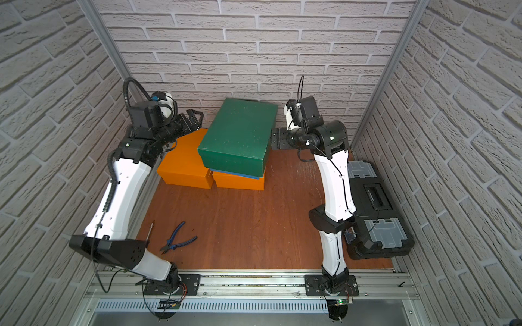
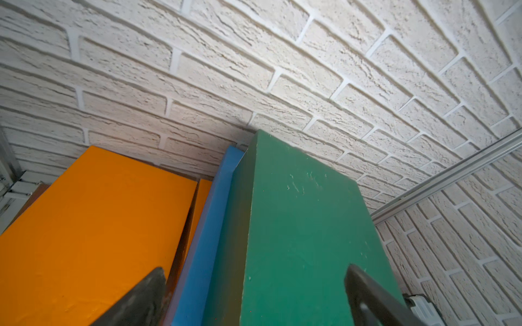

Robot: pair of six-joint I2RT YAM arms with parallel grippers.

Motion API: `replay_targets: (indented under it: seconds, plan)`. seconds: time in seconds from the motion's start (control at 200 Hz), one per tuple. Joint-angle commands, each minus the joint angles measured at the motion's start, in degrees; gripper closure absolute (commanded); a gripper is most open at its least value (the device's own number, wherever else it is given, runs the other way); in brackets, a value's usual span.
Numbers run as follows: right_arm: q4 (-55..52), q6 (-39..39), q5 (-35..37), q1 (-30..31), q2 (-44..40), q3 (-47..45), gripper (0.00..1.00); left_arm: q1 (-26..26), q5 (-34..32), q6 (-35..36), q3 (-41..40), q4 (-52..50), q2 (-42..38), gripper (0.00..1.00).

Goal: Stack the shoeboxes
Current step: Place the shoebox at the shoebox, then adjust the shoebox.

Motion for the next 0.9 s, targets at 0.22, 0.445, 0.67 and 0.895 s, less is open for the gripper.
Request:
replay_targets:
  seconds: [0.22, 0.445, 0.67, 0.895]
  plan:
    - [-8.9, -0.4, 15.1, 1.2, -15.0, -10.7, 0.07, 0.5, -0.1, 0.5, -3.7, 1.9, -2.3, 0.02]
    - [-2.2, 0.2, 23.7, 0.8, -33.7, -31.5, 0.05, 0.5, 1.0, -0.7, -5.0, 3.0, -2.7, 0.02]
    - [23.3, -1.7, 19.5, -3.1, -49.3, -63.9, 0.03, 0.4, 0.9, -1.3, -6.2, 2.5, -4.6, 0.02]
    - [35.8, -0.7, 6.3, -6.6, -46.7, -75.1, 0.04, 0.5, -1.0, -1.0, -9.1, 2.4, -7.7, 0.02]
